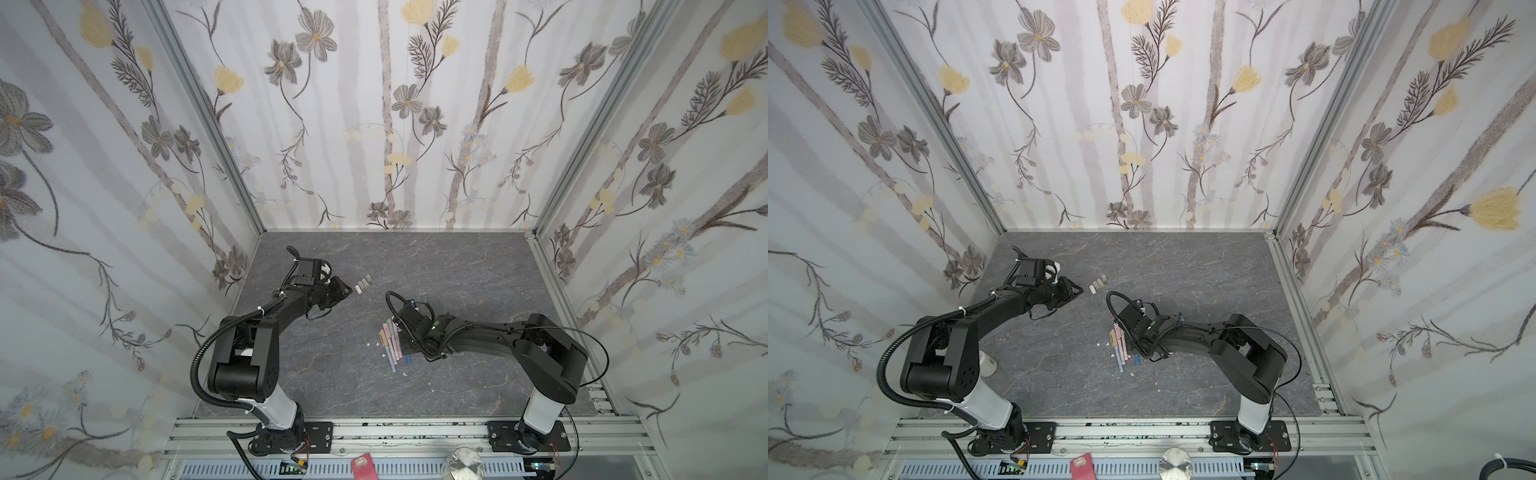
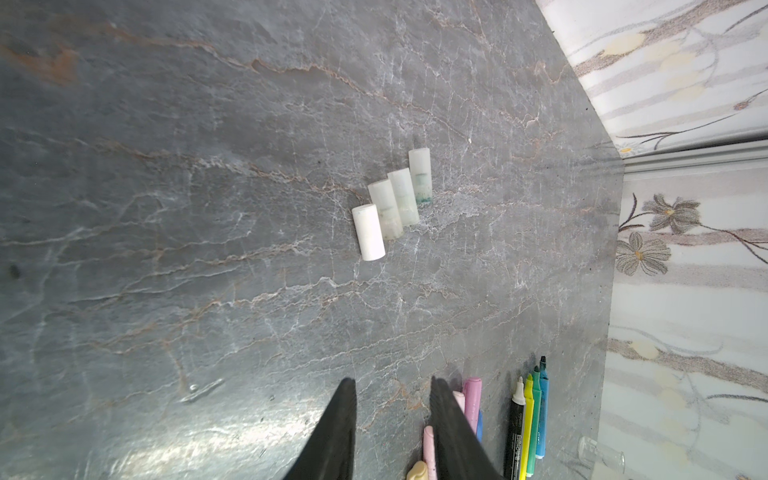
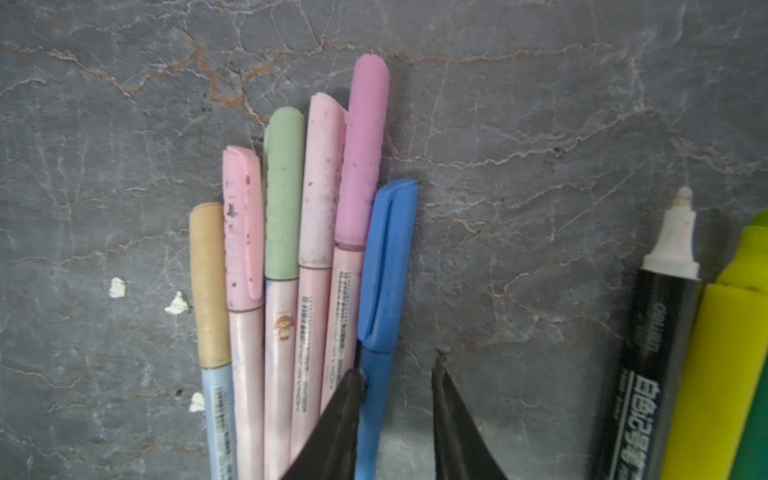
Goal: Open the pen caps
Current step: 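Move the right gripper to the blue pen and close on it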
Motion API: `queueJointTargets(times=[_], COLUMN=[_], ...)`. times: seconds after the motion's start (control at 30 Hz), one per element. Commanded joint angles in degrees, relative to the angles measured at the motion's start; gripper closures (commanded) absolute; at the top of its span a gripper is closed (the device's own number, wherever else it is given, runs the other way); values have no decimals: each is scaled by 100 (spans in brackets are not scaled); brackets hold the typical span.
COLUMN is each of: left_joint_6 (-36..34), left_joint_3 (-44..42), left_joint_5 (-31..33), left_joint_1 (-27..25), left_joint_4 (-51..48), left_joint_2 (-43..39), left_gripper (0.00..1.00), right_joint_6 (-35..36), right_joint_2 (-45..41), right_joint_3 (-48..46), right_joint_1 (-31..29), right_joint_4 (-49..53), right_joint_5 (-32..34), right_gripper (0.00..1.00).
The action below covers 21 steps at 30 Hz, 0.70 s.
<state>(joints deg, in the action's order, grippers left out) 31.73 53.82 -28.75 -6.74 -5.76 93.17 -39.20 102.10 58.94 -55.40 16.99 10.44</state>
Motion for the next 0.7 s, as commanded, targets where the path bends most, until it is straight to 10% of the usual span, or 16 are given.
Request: queueJointTargets(times=[0.0, 0.67], left_joint_6=[9, 22], left_joint_3=[-21, 53], left_joint_5=[-34, -203], left_joint_1=[2, -11], left_joint_4=[144, -33], left_joint_2=[15, -178], left_gripper=[68, 68], right_joint_6=[-88, -94], right_joint_2=[38, -162], right_joint_3=[30, -685], right_joint_1=[-14, -155], right_joint_4=[73, 146], right_joint_5=[64, 20], right_gripper=[70, 88])
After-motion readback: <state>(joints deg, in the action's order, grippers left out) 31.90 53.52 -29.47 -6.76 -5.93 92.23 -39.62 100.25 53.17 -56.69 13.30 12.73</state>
